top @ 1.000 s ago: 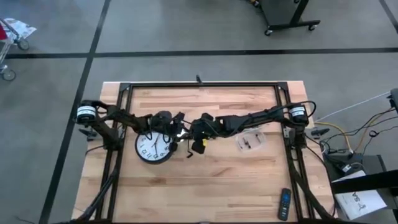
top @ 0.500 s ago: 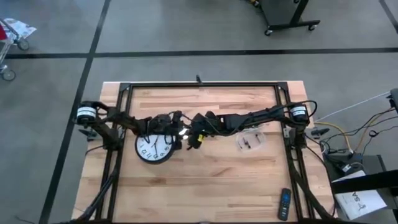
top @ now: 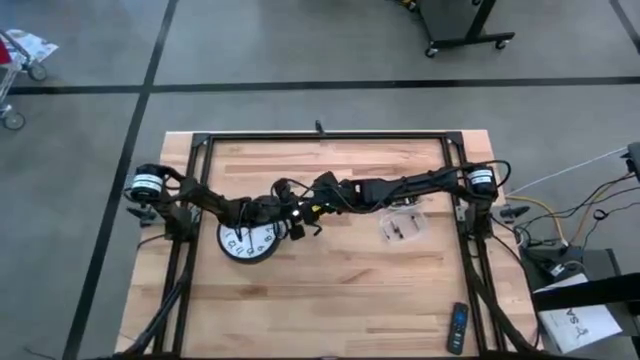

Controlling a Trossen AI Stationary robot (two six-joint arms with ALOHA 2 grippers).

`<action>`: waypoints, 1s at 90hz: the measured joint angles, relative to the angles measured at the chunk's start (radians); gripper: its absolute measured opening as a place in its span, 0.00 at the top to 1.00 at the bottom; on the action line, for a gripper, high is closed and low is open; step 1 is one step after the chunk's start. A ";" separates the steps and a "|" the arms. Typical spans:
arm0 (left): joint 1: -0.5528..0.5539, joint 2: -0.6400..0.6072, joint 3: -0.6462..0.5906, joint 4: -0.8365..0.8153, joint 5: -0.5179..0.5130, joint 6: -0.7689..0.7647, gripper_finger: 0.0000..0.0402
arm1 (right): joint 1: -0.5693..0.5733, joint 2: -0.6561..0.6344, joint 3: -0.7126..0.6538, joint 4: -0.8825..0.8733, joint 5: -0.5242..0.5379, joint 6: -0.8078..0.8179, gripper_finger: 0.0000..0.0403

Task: Insert battery
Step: Close the black battery compartment

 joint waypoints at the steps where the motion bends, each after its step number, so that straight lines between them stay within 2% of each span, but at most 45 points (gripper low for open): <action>1: 0.000 0.004 0.000 0.004 -0.004 0.003 0.77 | -0.001 0.000 0.000 -0.001 0.000 0.011 0.77; 24: -0.010 0.048 -0.006 0.071 -0.019 0.011 0.77 | -0.004 0.003 -0.002 -0.014 -0.008 0.244 0.77; 37: -0.015 0.048 -0.007 0.078 -0.018 0.015 0.77 | -0.003 0.003 -0.002 -0.018 -0.011 0.280 0.77; 48: -0.015 0.048 -0.014 0.085 -0.013 0.015 0.77 | -0.003 0.000 -0.002 -0.019 -0.019 0.242 0.72; 72: -0.015 0.046 -0.017 0.128 0.008 0.005 0.77 | -0.003 -0.055 -0.004 -0.114 -0.048 0.095 0.54; 81: -0.015 0.046 -0.019 0.120 0.027 0.005 0.77 | -0.004 -0.097 -0.004 -0.126 -0.085 -0.027 0.49; 90: -0.015 0.046 -0.019 0.120 0.086 0.006 0.77 | -0.009 -0.141 -0.004 -0.130 -0.178 -0.227 0.44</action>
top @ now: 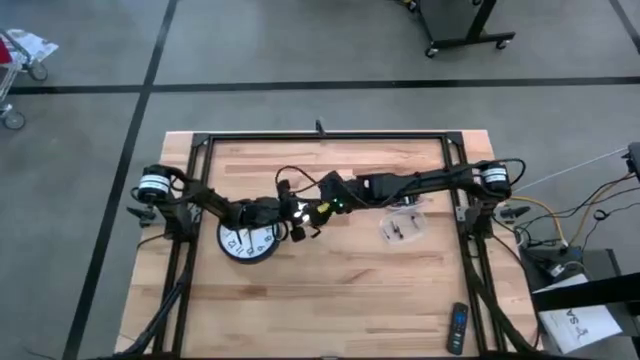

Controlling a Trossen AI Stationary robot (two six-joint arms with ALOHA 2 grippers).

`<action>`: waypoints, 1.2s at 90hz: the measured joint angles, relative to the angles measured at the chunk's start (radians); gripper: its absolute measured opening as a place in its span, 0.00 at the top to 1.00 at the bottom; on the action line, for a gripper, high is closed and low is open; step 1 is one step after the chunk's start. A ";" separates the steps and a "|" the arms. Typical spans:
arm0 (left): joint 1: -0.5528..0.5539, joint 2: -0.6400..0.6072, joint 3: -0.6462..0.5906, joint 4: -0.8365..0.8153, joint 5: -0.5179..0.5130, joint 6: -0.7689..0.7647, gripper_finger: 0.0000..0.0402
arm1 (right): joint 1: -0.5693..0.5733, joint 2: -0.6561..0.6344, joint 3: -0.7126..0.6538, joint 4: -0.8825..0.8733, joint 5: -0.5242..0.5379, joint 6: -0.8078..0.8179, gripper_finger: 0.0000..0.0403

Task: Insert battery
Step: Close the black battery compartment

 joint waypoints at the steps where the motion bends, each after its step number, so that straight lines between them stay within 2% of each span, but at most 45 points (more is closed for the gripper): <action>1: 0.000 0.000 0.000 0.000 0.009 0.000 0.77 | 0.000 -0.005 0.000 -0.002 -0.009 -0.024 0.44; 8: 0.000 0.000 0.001 -0.003 0.100 0.006 0.77 | -0.003 -0.038 0.000 -0.004 -0.051 -0.222 0.42; 22: -0.001 0.000 0.023 -0.004 0.275 0.018 0.77 | 0.018 -0.077 0.000 -0.060 -0.070 -0.748 0.40; 31: 0.001 0.000 0.038 -0.017 0.342 0.032 0.77 | 0.043 -0.076 0.000 -0.114 -0.074 -0.940 0.41; 46: 0.004 0.003 0.084 -0.104 0.370 0.086 0.77 | 0.079 -0.066 0.001 -0.144 -0.060 -1.070 0.44; 64: 0.007 0.006 0.146 -0.222 0.369 0.119 0.77 | 0.126 -0.063 0.001 -0.161 0.005 -1.217 0.47; 108: 0.007 0.006 0.150 -0.237 0.374 0.089 0.77 | 0.189 -0.002 0.000 -0.160 0.137 -1.585 0.47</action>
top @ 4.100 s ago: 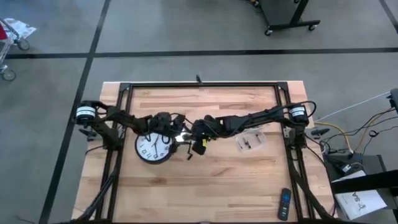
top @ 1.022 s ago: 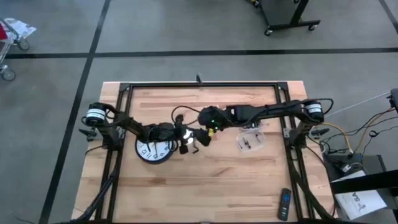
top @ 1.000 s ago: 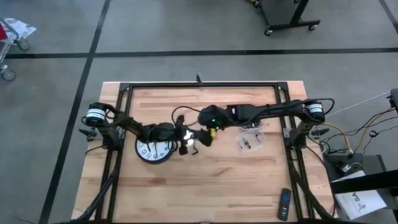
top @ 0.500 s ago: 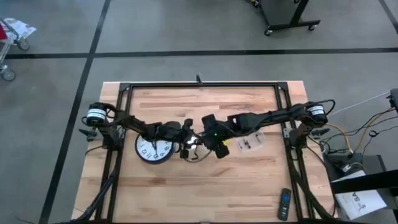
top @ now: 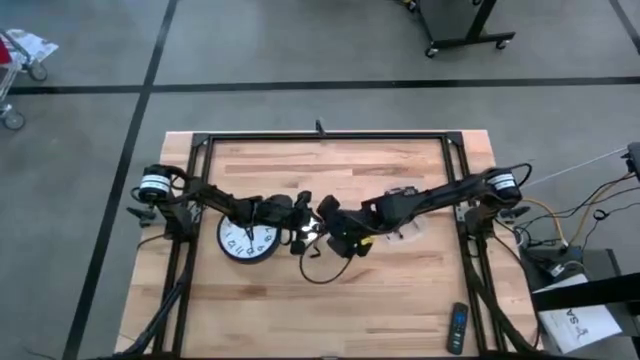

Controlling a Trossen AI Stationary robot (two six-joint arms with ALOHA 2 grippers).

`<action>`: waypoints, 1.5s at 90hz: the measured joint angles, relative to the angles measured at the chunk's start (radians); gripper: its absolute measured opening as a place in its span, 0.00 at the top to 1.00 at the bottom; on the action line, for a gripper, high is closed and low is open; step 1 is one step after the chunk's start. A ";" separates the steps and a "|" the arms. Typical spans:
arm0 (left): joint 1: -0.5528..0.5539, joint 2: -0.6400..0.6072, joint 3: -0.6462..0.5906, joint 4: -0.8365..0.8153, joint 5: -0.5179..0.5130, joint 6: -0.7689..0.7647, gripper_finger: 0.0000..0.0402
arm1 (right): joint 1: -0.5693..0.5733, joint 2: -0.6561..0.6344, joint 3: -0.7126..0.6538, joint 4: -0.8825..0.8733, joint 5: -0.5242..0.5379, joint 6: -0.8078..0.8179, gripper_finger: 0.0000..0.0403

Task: Insert battery
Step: Close the black battery compartment

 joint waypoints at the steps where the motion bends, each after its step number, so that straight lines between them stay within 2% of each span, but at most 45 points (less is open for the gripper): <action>1: 0.000 0.000 0.000 0.000 0.000 0.000 0.77 | 0.000 0.003 0.000 -0.001 0.000 -0.007 0.47; 30: 0.000 0.000 -0.001 -0.008 0.000 0.000 0.77 | -0.002 0.036 0.000 -0.002 0.041 -0.070 0.53; 88: 0.000 0.001 -0.002 -0.016 0.001 0.000 0.77 | -0.025 0.068 0.000 0.022 0.032 -0.103 0.71; 110: 0.000 0.002 -0.003 -0.019 0.002 0.000 0.77 | -0.025 0.069 0.000 0.029 0.030 -0.025 0.74; 135: 0.000 0.002 -0.003 -0.018 -0.003 0.001 0.77 | -0.024 0.083 0.000 0.035 0.031 0.167 0.76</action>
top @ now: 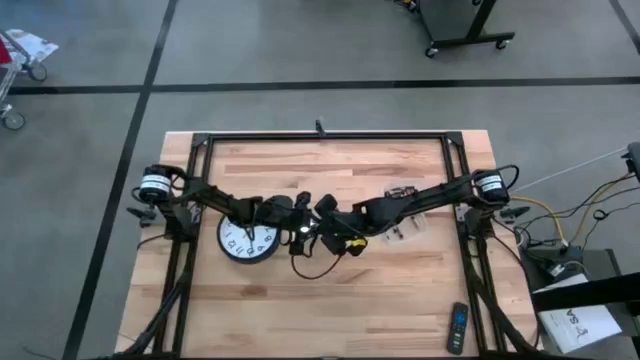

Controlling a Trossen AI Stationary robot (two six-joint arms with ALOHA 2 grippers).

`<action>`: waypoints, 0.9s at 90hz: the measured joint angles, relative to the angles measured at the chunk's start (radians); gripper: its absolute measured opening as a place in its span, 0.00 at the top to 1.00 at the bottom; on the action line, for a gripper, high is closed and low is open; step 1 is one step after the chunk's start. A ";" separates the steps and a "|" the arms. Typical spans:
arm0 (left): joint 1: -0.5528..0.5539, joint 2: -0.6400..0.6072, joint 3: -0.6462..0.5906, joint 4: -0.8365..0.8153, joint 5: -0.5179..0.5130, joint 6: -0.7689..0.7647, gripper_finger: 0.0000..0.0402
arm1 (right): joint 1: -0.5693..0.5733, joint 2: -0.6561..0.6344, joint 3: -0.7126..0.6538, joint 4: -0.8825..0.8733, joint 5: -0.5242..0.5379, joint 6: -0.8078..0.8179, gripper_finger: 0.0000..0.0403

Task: Insert battery
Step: Close the black battery compartment

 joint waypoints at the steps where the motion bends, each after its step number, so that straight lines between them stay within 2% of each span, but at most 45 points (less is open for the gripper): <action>1: 0.000 0.000 0.000 0.000 -0.001 0.000 0.77 | 0.000 0.000 0.000 0.000 -0.001 0.007 0.76; 20: 0.000 0.000 0.000 0.003 -0.002 0.000 0.77 | 0.000 0.001 0.000 0.000 -0.005 0.160 0.76; 48: -0.001 0.000 -0.002 0.017 -0.024 0.001 0.77 | -0.001 0.002 -0.001 0.009 -0.012 0.465 0.77; 81: -0.005 0.000 -0.002 0.017 -0.080 0.011 0.77 | -0.025 0.003 -0.002 0.020 -0.031 1.102 0.77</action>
